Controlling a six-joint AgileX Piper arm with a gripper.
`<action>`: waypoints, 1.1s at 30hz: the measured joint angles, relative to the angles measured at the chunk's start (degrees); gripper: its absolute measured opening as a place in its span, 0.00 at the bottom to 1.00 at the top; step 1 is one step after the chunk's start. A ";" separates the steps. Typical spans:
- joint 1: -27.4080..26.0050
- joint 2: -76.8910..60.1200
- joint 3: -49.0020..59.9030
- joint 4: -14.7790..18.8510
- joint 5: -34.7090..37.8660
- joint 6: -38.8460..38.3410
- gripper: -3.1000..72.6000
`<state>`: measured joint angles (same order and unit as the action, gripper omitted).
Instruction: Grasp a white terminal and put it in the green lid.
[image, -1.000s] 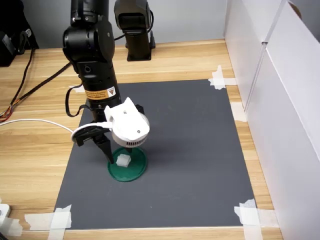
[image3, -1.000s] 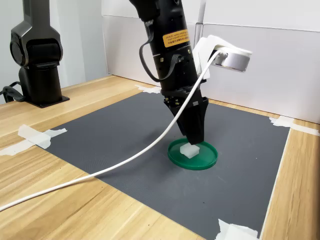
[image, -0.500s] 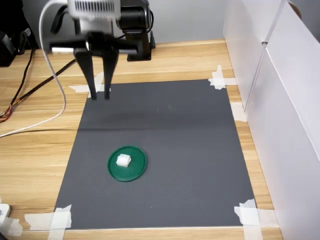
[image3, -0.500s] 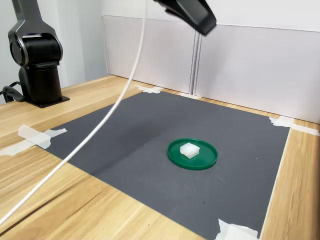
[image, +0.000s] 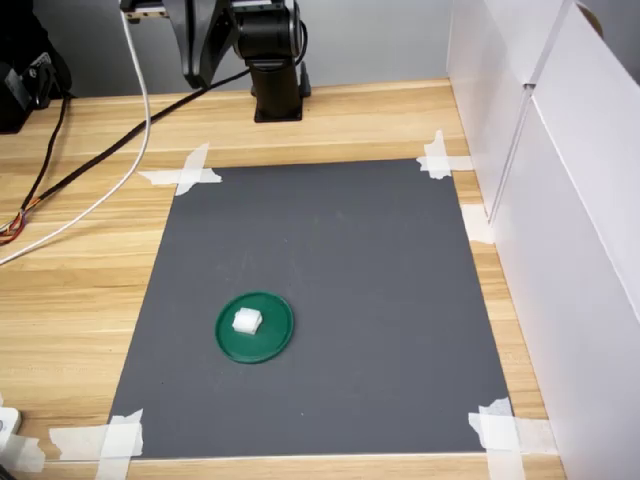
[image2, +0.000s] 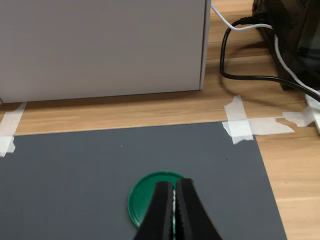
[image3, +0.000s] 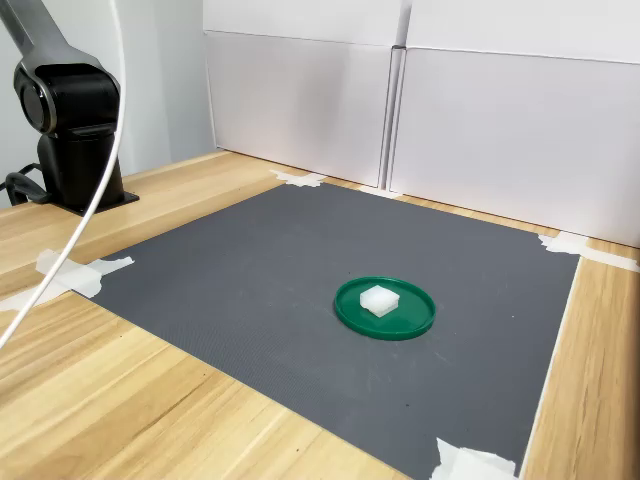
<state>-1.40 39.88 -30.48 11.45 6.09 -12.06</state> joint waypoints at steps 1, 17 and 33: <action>0.00 -1.70 1.06 0.00 0.00 0.00 0.01; 0.00 -28.13 16.48 1.53 1.82 0.17 0.01; 0.00 -32.63 24.31 -3.18 6.53 -0.03 0.01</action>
<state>-1.40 7.26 -6.17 8.27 12.62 -12.08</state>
